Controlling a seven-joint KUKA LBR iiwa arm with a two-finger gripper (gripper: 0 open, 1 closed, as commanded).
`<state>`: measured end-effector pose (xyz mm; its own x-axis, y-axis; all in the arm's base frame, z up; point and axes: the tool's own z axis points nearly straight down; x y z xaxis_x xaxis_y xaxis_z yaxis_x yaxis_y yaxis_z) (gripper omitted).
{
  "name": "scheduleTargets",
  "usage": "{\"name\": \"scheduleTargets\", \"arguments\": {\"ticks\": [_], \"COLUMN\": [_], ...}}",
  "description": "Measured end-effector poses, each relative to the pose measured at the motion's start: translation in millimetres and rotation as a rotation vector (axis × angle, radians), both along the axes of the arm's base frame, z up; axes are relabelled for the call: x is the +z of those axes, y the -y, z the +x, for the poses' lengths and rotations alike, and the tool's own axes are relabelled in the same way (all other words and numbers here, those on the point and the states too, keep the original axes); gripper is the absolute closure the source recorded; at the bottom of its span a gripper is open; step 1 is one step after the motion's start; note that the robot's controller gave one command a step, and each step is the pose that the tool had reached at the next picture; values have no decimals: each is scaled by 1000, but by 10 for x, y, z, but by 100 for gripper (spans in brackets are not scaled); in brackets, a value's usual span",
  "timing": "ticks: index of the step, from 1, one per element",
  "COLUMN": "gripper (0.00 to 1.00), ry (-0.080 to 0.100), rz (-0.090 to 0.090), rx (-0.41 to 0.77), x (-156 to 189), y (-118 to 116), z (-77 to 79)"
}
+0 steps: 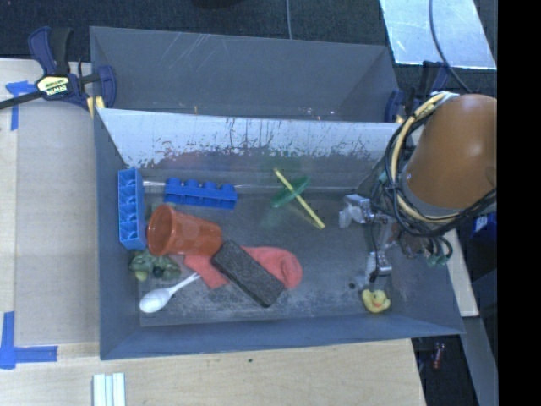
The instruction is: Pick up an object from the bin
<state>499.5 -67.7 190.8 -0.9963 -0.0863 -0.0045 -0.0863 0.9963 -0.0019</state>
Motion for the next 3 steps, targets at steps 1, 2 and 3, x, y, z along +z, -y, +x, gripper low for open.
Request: {"name": "scheduleTargets", "arguments": {"ticks": [1, 2, 3], "gripper": [0, 0, 0], "ry": [1, 2, 1], "rz": [1, 0, 0], "rx": [44, 65, 110], "x": [59, -113, -140], "y": [-215, -559, -762], "z": [132, 67, 88]}}
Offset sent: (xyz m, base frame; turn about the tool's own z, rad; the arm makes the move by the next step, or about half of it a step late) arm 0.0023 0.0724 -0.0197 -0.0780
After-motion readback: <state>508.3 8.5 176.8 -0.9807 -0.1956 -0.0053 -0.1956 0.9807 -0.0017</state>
